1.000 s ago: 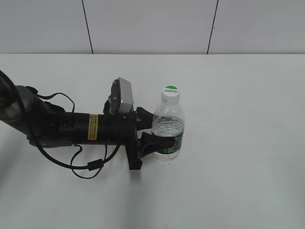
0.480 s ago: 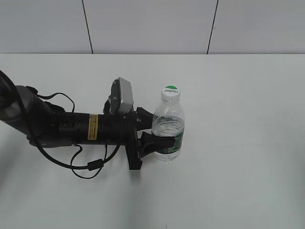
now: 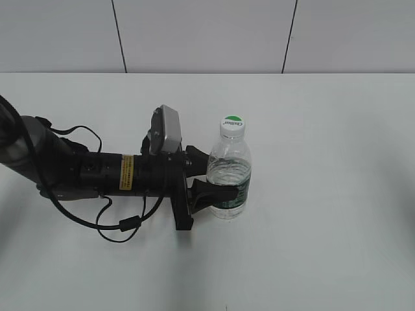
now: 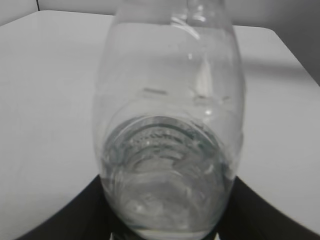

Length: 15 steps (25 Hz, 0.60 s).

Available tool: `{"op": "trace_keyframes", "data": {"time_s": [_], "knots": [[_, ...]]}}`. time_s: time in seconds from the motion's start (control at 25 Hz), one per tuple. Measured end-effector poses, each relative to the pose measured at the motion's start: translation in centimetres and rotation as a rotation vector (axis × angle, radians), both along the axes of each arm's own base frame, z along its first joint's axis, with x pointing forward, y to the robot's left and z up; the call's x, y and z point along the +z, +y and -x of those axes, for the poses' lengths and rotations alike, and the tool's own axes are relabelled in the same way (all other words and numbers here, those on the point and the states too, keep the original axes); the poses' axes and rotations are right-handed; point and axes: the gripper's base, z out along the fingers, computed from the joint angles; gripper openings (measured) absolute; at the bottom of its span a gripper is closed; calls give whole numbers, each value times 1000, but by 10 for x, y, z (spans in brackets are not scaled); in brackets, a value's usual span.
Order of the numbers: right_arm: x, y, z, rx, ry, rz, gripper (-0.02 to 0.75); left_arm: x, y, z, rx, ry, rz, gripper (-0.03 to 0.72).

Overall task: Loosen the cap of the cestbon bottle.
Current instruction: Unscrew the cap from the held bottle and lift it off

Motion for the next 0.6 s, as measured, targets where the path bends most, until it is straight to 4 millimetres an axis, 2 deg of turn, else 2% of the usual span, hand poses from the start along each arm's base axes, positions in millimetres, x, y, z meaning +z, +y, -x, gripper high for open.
{"op": "trace_keyframes", "data": {"time_s": [0.28,0.6], "knots": [[0,5,-48,4,220,0,424,0,0,0,-1,-1,-1,351],[-7,15,-107,13,309,-54,424,0,-1,0,-10,-5,-3,351]]}}
